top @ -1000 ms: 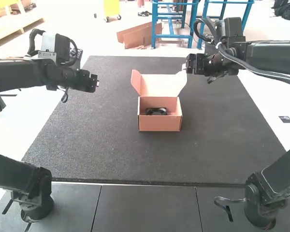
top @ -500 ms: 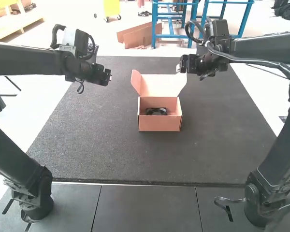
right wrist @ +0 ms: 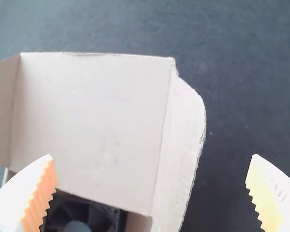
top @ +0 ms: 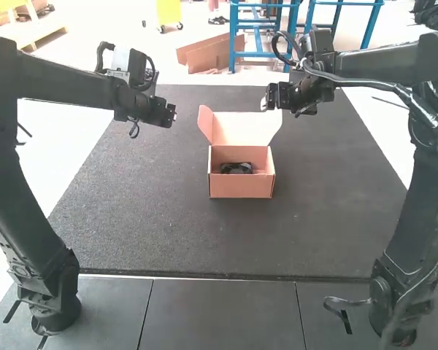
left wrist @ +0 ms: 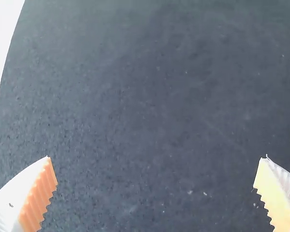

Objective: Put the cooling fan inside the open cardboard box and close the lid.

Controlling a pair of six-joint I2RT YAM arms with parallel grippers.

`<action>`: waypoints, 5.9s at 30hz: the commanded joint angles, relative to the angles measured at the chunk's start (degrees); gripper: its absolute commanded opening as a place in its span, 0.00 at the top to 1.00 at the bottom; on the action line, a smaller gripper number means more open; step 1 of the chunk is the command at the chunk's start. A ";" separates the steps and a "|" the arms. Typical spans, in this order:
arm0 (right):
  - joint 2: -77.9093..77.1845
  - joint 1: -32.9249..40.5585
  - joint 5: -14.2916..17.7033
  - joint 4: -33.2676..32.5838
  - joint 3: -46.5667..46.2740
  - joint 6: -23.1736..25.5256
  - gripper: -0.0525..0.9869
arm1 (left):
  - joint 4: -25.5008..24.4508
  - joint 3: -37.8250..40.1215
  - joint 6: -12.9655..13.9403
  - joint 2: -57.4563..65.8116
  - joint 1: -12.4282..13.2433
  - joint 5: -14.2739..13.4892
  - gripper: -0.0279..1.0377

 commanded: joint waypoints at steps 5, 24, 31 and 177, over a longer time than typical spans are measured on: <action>3.21 -2.11 -1.96 -1.19 5.71 0.60 0.09 | 1.57 5.07 -0.76 3.42 -0.18 2.30 0.06; 5.41 -2.64 -5.57 -5.32 8.44 2.01 0.09 | 4.29 5.95 -0.94 7.46 -0.62 10.12 0.06; 5.23 -3.08 -6.09 -5.76 8.44 2.27 0.09 | 5.96 5.95 -1.11 9.13 -2.03 10.12 0.06; -10.76 4.13 -2.40 -5.23 -15.64 4.99 0.96 | 5.17 -0.11 -3.92 3.24 -9.85 11.88 0.06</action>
